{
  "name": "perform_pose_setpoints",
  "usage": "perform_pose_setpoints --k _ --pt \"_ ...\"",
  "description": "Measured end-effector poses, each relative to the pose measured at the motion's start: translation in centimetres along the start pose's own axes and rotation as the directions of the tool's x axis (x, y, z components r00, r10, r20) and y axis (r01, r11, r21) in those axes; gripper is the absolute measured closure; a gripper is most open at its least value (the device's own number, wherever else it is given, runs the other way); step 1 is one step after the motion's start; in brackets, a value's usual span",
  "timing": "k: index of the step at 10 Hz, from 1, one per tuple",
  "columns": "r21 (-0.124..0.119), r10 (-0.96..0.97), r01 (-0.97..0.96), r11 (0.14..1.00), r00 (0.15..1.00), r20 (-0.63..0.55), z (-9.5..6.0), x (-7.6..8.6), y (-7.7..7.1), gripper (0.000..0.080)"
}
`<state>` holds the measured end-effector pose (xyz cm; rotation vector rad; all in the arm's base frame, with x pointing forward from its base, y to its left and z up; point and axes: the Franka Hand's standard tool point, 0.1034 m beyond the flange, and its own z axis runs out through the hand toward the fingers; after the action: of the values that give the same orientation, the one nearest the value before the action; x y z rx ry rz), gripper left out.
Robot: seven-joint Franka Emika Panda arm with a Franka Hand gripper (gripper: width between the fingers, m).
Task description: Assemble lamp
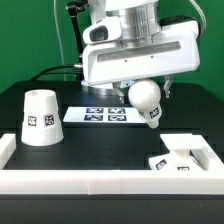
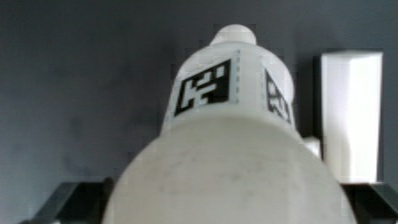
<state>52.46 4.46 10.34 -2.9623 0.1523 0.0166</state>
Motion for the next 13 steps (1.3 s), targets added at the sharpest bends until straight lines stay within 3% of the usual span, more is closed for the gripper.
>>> perform_pose_setpoints --k 1,2,6,9,10,11,13 --pt "0.001 0.001 -0.001 1.000 1.000 0.013 0.2 -0.2 0.1 0.0220" --pt "-0.013 -0.067 0.067 0.998 0.998 -0.010 0.1 0.3 0.4 0.0220" --pt "-0.056 -0.240 0.236 0.970 0.968 -0.079 -2.3 3.3 0.0 0.0220" --pt "-0.070 -0.232 0.224 0.972 0.964 -0.128 -1.8 3.3 0.5 0.0220" --pt "-0.110 -0.250 0.230 0.967 0.939 -0.238 -2.1 4.0 1.2 0.0220" --pt "-0.167 -0.335 0.297 0.940 0.896 -0.292 -2.4 4.4 1.6 0.0220" --pt "-0.209 -0.434 0.385 0.899 0.850 -0.300 -3.4 5.6 0.3 0.0220"
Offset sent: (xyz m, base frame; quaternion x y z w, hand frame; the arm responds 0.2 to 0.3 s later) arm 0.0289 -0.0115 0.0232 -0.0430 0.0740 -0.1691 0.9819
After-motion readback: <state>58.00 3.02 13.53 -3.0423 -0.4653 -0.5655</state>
